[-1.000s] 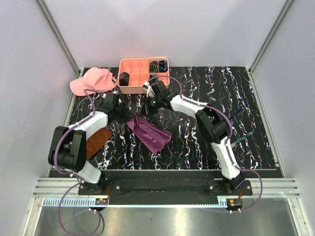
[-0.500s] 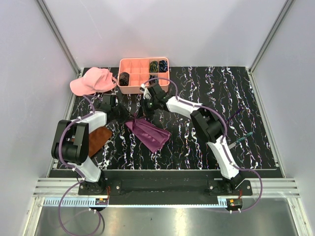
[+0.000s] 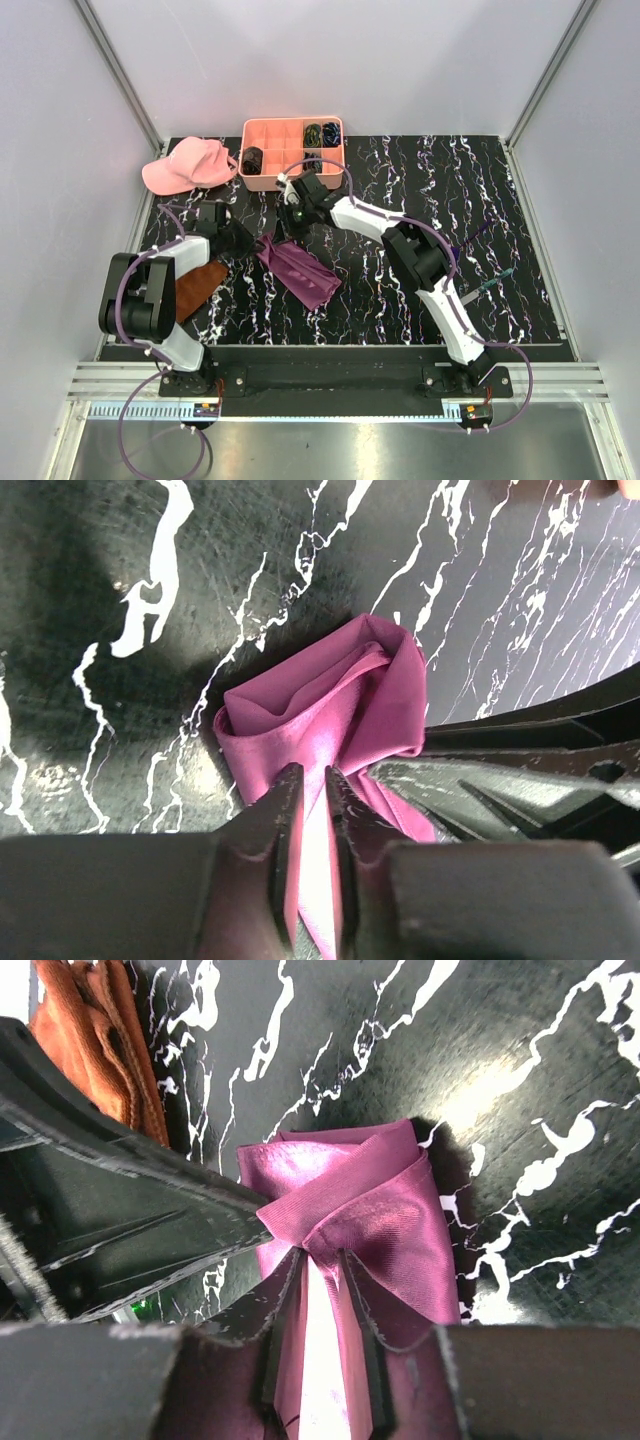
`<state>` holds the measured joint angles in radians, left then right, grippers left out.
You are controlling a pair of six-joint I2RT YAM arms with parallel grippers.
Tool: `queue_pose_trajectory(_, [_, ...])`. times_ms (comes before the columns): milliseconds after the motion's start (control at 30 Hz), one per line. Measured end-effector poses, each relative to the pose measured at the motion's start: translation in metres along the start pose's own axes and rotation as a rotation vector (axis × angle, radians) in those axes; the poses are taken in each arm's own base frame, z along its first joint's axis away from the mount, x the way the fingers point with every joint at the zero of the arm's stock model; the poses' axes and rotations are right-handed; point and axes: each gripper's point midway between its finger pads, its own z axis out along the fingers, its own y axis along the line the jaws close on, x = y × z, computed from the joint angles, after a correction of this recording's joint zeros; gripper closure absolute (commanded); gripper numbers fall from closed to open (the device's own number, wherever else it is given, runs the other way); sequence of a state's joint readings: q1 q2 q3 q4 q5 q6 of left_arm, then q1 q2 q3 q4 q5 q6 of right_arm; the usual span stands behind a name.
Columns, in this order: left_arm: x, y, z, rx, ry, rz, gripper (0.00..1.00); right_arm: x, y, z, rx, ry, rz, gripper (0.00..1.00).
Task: Fold the napkin into a case and place the utensils inside
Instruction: Grasp the top corner of the smaller rectangle folded napkin at the center of the board.
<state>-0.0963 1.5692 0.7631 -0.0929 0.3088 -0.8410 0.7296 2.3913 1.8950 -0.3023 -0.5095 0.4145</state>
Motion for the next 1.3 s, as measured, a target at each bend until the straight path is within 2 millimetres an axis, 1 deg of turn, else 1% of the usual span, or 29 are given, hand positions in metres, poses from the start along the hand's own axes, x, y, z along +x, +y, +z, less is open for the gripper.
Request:
queue_pose_trajectory(133, [0.002, 0.004, 0.007, -0.005, 0.012, -0.005, 0.86, 0.004, -0.001, 0.002, 0.016, 0.007, -0.011, 0.68])
queue_pose_trajectory(200, [0.003, 0.005, 0.008, -0.009, 0.017, -0.008, 0.86, 0.004, 0.0, 0.002, 0.022, 0.008, -0.016, 0.64])
queue_pose_trajectory(267, [0.002, 0.005, 0.008, -0.008, 0.016, -0.007, 0.87, 0.003, 0.0, 0.002, 0.024, 0.005, -0.021, 0.59])
queue_pose_trajectory(333, [0.002, 0.004, 0.008, -0.006, 0.014, -0.006, 0.87, 0.001, 0.001, 0.002, 0.025, 0.0, -0.027, 0.57])
queue_pose_trajectory(400, [0.001, 0.004, 0.009, -0.003, 0.012, -0.005, 0.88, 0.0, 0.001, 0.002, 0.027, -0.004, -0.032, 0.52])
queue_pose_trajectory(500, [0.001, 0.003, 0.009, 0.0, 0.009, -0.003, 0.88, -0.002, 0.002, 0.004, 0.029, -0.007, -0.038, 0.49])
queue_pose_trajectory(633, [0.0, 0.002, 0.009, 0.002, 0.007, -0.003, 0.88, 0.0, 0.003, 0.007, 0.037, -0.006, -0.043, 0.48])
queue_pose_trajectory(767, [0.0, 0.002, 0.009, 0.002, 0.007, -0.003, 0.89, -0.003, 0.004, 0.009, 0.057, -0.012, -0.048, 0.5])
queue_pose_trajectory(1000, [0.0, 0.002, 0.009, 0.002, 0.007, -0.003, 0.89, -0.012, 0.003, 0.01, 0.087, -0.04, -0.055, 0.62])
queue_pose_trajectory(1033, [0.0, 0.002, 0.009, 0.003, 0.007, -0.002, 0.89, -0.013, 0.002, 0.01, 0.093, -0.044, -0.055, 0.65])
queue_pose_trajectory(1067, [0.0, 0.002, 0.009, 0.003, 0.007, -0.002, 0.89, -0.014, 0.002, 0.009, 0.098, -0.045, -0.055, 0.72])
queue_pose_trajectory(1133, [0.0, 0.003, 0.009, 0.002, 0.007, -0.003, 0.9, -0.014, 0.0, 0.01, 0.106, -0.045, -0.054, 0.76])
queue_pose_trajectory(1167, [0.0, 0.003, 0.009, 0.002, 0.007, -0.003, 0.9, -0.014, -0.001, 0.011, 0.11, -0.048, -0.052, 0.81])
queue_pose_trajectory(1267, [0.0, 0.003, 0.009, 0.002, 0.007, -0.003, 0.9, -0.014, -0.005, 0.014, 0.12, -0.047, -0.047, 0.91])
queue_pose_trajectory(1300, [0.0, 0.003, 0.009, 0.002, 0.007, -0.002, 0.9, -0.013, -0.006, 0.014, 0.122, -0.046, -0.046, 0.98])
